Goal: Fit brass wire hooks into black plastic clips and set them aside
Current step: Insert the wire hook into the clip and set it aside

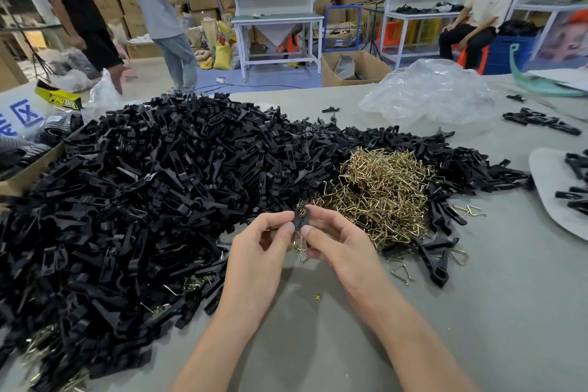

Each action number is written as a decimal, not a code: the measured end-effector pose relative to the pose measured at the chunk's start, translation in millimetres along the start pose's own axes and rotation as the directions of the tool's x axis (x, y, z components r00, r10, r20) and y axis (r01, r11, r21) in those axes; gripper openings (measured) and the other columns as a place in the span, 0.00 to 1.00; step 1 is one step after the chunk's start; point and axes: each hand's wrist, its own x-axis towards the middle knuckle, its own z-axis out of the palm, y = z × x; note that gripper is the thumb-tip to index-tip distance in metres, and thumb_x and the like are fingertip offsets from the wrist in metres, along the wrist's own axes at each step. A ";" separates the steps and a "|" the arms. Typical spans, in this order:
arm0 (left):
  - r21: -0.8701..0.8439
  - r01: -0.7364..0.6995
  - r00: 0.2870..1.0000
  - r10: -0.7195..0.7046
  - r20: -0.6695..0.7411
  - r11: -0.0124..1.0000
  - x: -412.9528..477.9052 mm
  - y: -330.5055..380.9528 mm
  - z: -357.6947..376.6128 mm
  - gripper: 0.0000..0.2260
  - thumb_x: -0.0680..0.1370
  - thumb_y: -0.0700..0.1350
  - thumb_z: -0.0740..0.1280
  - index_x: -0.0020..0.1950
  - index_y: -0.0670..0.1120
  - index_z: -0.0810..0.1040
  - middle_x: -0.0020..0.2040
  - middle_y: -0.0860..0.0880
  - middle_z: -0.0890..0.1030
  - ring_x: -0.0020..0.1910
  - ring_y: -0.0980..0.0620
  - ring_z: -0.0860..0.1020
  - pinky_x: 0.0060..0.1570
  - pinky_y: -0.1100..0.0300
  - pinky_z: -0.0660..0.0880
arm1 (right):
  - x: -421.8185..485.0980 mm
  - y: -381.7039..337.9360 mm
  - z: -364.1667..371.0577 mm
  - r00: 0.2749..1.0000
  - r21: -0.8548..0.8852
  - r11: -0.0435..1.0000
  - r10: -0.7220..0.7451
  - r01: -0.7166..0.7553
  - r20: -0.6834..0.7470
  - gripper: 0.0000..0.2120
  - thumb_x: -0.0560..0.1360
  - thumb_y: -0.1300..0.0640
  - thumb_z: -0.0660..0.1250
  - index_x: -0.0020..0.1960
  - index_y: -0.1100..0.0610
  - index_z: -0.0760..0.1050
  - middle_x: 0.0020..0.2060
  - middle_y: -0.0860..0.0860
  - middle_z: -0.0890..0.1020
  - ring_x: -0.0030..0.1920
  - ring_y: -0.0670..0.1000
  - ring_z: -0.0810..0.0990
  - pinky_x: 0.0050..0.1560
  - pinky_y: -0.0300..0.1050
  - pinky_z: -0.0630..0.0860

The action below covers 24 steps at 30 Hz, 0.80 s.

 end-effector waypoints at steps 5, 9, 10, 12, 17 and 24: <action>0.041 -0.022 0.999 0.023 -0.025 0.999 -2.4 4.3 1.7 0.07 0.80 0.40 0.68 0.51 0.52 0.83 0.40 0.59 0.84 0.37 0.64 0.80 0.40 0.74 0.72 | -1.2 -1.6 -1.7 1.000 -0.008 1.000 0.003 -0.003 -0.013 0.11 0.76 0.64 0.71 0.58 0.56 0.82 0.51 0.57 0.86 0.45 0.47 0.84 0.43 0.39 0.81; 0.051 -0.050 0.999 0.051 -0.015 0.997 -5.6 8.4 2.7 0.07 0.80 0.40 0.68 0.51 0.52 0.83 0.39 0.60 0.84 0.38 0.64 0.80 0.39 0.75 0.71 | -1.2 -3.4 -3.9 0.999 0.059 0.998 0.037 -0.036 -0.021 0.14 0.72 0.56 0.73 0.57 0.59 0.81 0.51 0.64 0.84 0.47 0.56 0.83 0.46 0.45 0.82; 0.050 -0.057 0.998 0.057 -0.004 0.997 -5.7 9.1 2.8 0.07 0.80 0.40 0.68 0.51 0.51 0.83 0.40 0.60 0.84 0.39 0.64 0.81 0.39 0.75 0.72 | -1.4 -4.2 -4.6 0.999 0.083 0.995 0.047 -0.047 -0.002 0.17 0.70 0.54 0.73 0.57 0.58 0.81 0.50 0.63 0.84 0.46 0.55 0.83 0.46 0.45 0.82; 0.055 -0.064 0.998 0.063 0.022 0.996 -5.4 9.8 2.9 0.08 0.80 0.39 0.67 0.53 0.52 0.83 0.43 0.60 0.85 0.42 0.63 0.82 0.42 0.74 0.73 | -1.8 -4.9 -6.1 0.997 0.095 0.993 0.057 -0.063 0.060 0.19 0.69 0.50 0.74 0.58 0.55 0.83 0.52 0.57 0.85 0.48 0.52 0.84 0.48 0.47 0.81; 0.066 -0.085 0.996 0.082 0.046 0.994 -7.7 11.1 3.0 0.14 0.82 0.37 0.63 0.56 0.54 0.83 0.49 0.64 0.84 0.47 0.65 0.81 0.45 0.75 0.73 | -3.4 -5.8 -6.1 0.986 0.064 0.997 0.031 -0.042 0.165 0.16 0.74 0.48 0.72 0.60 0.49 0.83 0.54 0.53 0.85 0.53 0.49 0.83 0.54 0.47 0.80; 0.732 -0.226 0.969 0.225 0.102 0.642 -11.1 -9.8 9.3 0.06 0.79 0.48 0.66 0.56 0.54 0.77 0.50 0.57 0.79 0.51 0.52 0.77 0.53 0.56 0.71 | 0.1 -19.0 -18.6 0.992 0.284 0.958 0.010 0.026 -0.125 0.09 0.71 0.54 0.69 0.46 0.50 0.87 0.45 0.50 0.86 0.42 0.45 0.83 0.43 0.39 0.80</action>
